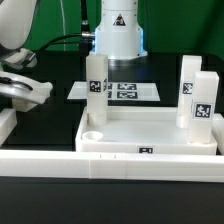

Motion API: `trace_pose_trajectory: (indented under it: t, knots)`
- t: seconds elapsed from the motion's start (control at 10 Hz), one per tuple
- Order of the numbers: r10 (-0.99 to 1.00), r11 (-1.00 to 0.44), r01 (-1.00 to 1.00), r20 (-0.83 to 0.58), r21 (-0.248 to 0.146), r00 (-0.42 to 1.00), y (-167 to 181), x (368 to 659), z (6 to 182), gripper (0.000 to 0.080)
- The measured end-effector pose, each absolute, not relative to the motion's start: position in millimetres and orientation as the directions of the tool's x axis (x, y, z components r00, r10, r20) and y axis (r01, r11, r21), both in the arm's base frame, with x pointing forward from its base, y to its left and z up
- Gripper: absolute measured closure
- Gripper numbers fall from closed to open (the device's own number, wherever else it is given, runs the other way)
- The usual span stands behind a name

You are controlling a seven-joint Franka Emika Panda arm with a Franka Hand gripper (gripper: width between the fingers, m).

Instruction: Assemble desk

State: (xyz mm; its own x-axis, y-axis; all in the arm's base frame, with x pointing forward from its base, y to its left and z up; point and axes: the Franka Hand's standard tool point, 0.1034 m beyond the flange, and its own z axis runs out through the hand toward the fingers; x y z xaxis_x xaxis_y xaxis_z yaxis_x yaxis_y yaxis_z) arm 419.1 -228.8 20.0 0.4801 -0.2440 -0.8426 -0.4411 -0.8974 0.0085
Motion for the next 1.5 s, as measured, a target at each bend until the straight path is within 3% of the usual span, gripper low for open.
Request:
trace_pose_trajectory:
  t: [0.3,0.5,0.8,1.1,1.2,1.4,1.5]
  knots:
    - [-0.189,-0.911,-0.411,-0.843,-0.042,0.504,-224,417,13.5,0.0151]
    - [-0.189,-0.909,-0.415,-0.847,-0.041,0.496,-223,417,14.8,0.0151]
    - [-0.176,-0.907,-0.421,-0.900,-0.009,0.398,-220,408,11.3,0.0151]
    - [-0.186,-0.912,-0.410,-0.883,-0.008,0.430,-223,415,10.2,0.0151]
    - [-0.186,-0.912,-0.411,-0.883,-0.008,0.430,-223,415,10.1,0.0180]
    - [-0.188,-0.911,-0.413,-0.883,-0.007,0.431,-224,415,10.5,0.0452]
    - [-0.189,-0.910,-0.415,-0.883,-0.007,0.430,-226,414,10.7,0.0452]
